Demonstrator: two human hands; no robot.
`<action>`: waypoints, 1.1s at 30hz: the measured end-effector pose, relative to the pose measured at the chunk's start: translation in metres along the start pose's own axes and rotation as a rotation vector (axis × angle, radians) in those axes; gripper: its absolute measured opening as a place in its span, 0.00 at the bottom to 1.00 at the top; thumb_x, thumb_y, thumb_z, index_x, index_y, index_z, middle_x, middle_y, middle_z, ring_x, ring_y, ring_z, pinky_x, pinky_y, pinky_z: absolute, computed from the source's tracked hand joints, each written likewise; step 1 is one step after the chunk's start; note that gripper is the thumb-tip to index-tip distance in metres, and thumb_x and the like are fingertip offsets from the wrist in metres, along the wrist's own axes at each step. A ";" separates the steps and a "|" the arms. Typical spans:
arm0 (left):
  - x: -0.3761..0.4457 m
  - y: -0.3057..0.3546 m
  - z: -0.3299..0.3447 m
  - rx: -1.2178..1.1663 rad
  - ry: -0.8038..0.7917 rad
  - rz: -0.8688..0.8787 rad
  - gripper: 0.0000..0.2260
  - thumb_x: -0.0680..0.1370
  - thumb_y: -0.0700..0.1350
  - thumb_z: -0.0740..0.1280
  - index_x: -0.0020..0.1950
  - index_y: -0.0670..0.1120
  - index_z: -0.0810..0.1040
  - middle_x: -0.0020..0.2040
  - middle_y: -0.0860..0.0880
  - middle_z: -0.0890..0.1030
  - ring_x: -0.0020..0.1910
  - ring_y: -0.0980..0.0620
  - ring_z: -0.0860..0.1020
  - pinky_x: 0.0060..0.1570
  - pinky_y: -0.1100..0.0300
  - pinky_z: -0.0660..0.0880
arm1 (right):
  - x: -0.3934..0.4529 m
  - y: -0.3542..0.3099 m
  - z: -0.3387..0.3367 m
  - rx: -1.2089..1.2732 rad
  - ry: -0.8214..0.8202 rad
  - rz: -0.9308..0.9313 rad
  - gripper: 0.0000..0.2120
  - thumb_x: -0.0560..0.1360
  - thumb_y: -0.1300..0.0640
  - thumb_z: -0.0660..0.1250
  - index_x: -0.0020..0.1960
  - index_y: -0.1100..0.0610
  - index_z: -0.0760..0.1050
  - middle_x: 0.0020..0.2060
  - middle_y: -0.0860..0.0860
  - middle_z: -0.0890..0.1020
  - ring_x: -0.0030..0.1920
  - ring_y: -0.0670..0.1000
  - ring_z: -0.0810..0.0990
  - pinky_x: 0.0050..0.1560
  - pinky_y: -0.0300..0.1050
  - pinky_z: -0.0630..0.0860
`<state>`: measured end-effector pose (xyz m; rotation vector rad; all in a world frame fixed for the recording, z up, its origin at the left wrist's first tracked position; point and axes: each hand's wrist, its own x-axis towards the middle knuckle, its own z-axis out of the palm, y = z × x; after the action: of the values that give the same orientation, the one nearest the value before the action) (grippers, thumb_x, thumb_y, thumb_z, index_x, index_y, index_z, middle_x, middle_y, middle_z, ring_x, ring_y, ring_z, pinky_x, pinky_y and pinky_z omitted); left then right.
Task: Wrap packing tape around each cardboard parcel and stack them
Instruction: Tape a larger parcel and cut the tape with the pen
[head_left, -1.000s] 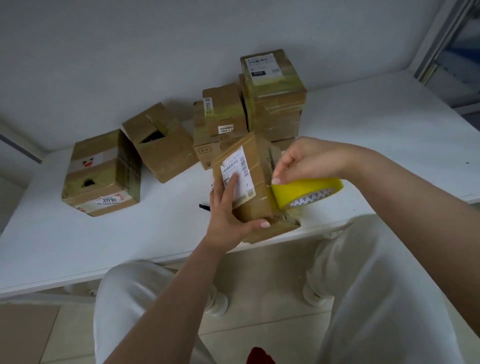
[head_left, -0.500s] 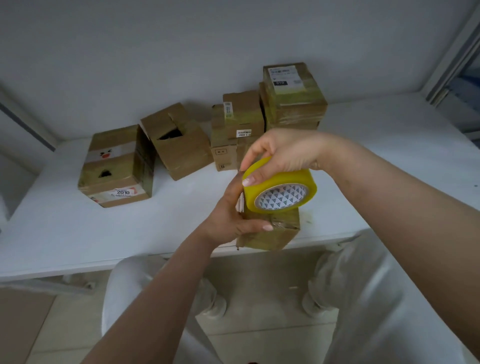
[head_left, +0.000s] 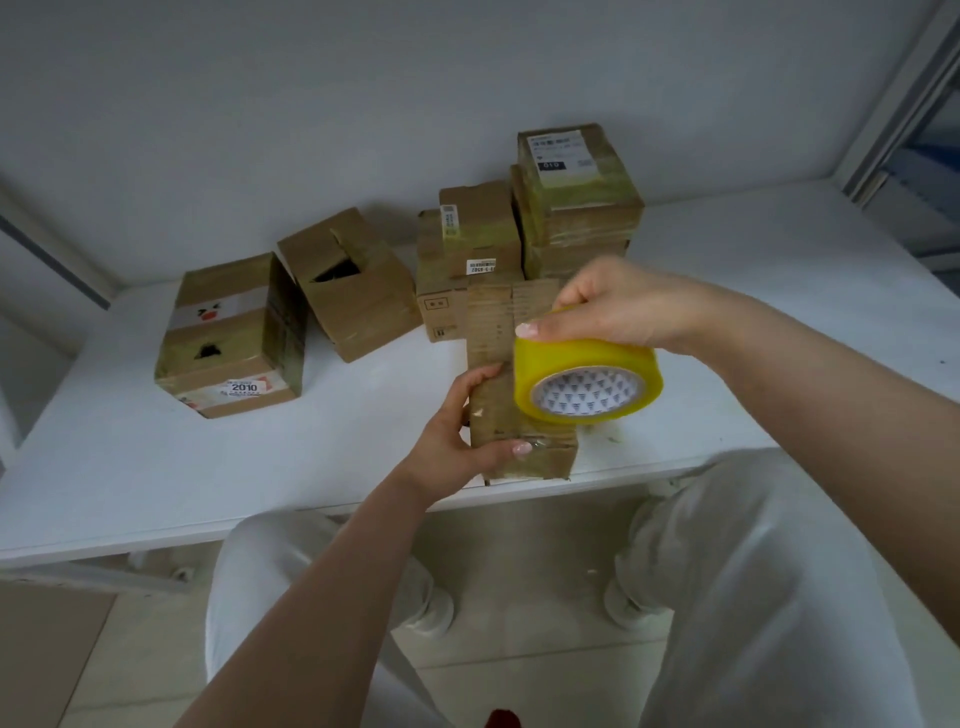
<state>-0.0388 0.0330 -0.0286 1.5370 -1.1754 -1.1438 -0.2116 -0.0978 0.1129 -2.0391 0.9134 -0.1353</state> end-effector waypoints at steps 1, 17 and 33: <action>-0.001 0.000 0.000 0.009 -0.003 0.013 0.35 0.68 0.46 0.79 0.69 0.61 0.67 0.64 0.59 0.71 0.62 0.50 0.75 0.48 0.49 0.82 | -0.007 0.008 -0.009 -0.035 0.005 0.043 0.28 0.68 0.39 0.72 0.43 0.66 0.80 0.31 0.57 0.79 0.32 0.51 0.77 0.36 0.43 0.72; 0.006 0.008 0.002 0.201 -0.081 0.041 0.39 0.65 0.51 0.78 0.72 0.58 0.63 0.67 0.63 0.66 0.69 0.52 0.68 0.61 0.56 0.76 | -0.007 0.119 0.028 0.053 0.029 0.264 0.26 0.71 0.41 0.72 0.47 0.66 0.81 0.38 0.57 0.81 0.37 0.51 0.79 0.38 0.41 0.74; 0.030 0.044 0.046 0.980 0.042 0.079 0.44 0.61 0.64 0.74 0.72 0.70 0.55 0.78 0.52 0.32 0.77 0.47 0.35 0.68 0.36 0.57 | -0.017 0.113 0.018 0.267 0.115 0.166 0.26 0.64 0.35 0.71 0.42 0.59 0.83 0.35 0.50 0.82 0.38 0.49 0.81 0.42 0.42 0.76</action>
<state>-0.0881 -0.0093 -0.0005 2.1600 -1.8904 -0.4505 -0.2790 -0.1138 0.0205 -1.7162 1.0718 -0.2709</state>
